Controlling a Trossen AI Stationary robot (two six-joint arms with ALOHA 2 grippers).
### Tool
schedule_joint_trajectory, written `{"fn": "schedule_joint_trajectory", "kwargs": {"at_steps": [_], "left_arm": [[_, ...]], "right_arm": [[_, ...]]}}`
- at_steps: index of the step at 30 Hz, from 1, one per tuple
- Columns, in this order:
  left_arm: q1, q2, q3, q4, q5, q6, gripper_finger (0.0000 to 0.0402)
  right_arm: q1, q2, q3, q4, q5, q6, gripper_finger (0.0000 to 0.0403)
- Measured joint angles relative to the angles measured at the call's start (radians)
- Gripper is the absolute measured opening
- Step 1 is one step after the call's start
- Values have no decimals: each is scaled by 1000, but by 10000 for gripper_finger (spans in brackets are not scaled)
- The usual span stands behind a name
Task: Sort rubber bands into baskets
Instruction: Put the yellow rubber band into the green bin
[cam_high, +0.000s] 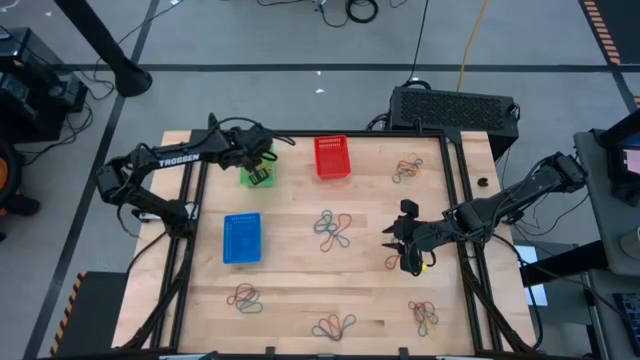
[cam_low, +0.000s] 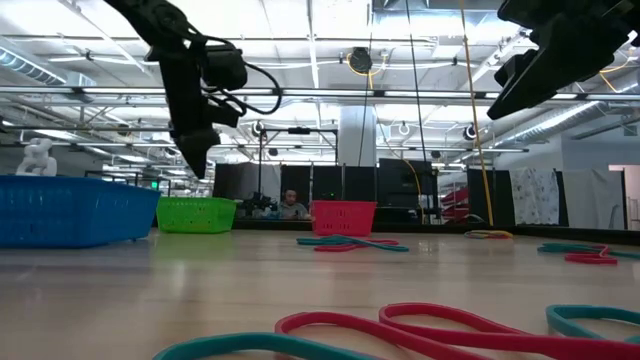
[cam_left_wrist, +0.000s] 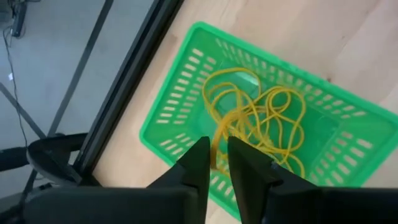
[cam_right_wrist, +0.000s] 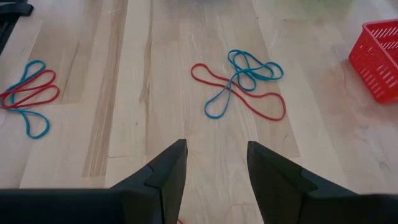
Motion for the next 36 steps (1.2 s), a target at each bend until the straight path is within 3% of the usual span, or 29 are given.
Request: {"fn": "schedule_joint_trajectory", "kwargs": {"at_steps": [18, 21, 25, 29, 36], "left_arm": [[-4, 0, 0, -14, 9, -13, 158], [-7, -10, 4, -25, 89, -72, 166], [-26, -49, 22, -1, 345, -139, 166], [-104, -100, 22, 67, 480, -166, 167], [-372, -146, -34, 388, 446, -166, 167]], "right_arm": [[0, 0, 0, 5, 0, 0, 160], [0, 0, 0, 8, 0, 0, 160], [0, 0, 0, 37, 0, 0, 160], [0, 0, 0, 43, 0, -6, 160], [0, 0, 0, 70, -51, -23, 160]]}}
